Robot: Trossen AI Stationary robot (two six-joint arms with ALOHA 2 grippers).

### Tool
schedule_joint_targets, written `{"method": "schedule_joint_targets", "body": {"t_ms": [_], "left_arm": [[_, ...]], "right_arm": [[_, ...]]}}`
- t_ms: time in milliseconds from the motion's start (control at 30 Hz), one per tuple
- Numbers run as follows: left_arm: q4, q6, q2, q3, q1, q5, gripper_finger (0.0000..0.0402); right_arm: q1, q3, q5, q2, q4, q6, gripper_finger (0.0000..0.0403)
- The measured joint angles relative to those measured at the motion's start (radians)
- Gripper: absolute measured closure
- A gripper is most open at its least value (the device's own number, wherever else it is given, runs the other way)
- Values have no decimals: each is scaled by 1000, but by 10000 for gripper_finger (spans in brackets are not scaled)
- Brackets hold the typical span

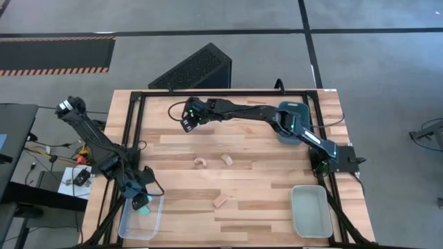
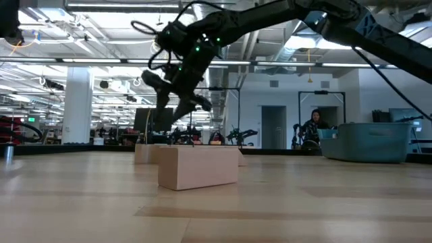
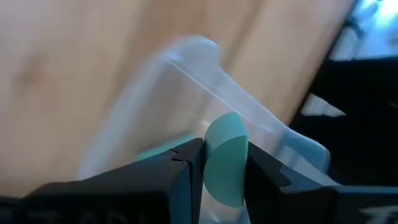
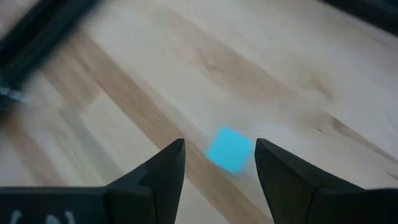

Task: Sort & place blocks by color
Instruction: Put the light blue block into the transparent bin

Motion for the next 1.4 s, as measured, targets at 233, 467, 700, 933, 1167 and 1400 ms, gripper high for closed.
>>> {"method": "schedule_joint_targets", "body": {"t_ms": [233,467,700,933,1167,1400], "left_arm": [[73,-13,0,-68,-24,44,291],[56,-18,0,-102,-23,114,228],[56,-16,-1,-102,-23,113,207],[53,-50,-1,-102,-23,90,207],[53,-90,-1,-102,-23,78,207],[48,-91,-2,-102,-23,78,207]], "right_arm": [[2,-3,1,43,1,-13,177],[5,-4,0,84,4,-17,170],[8,-2,2,79,10,-67,181],[1,-2,-6,79,68,-67,180],[-6,-2,-22,79,147,-70,176],[-12,0,-130,107,105,-47,210]]}}
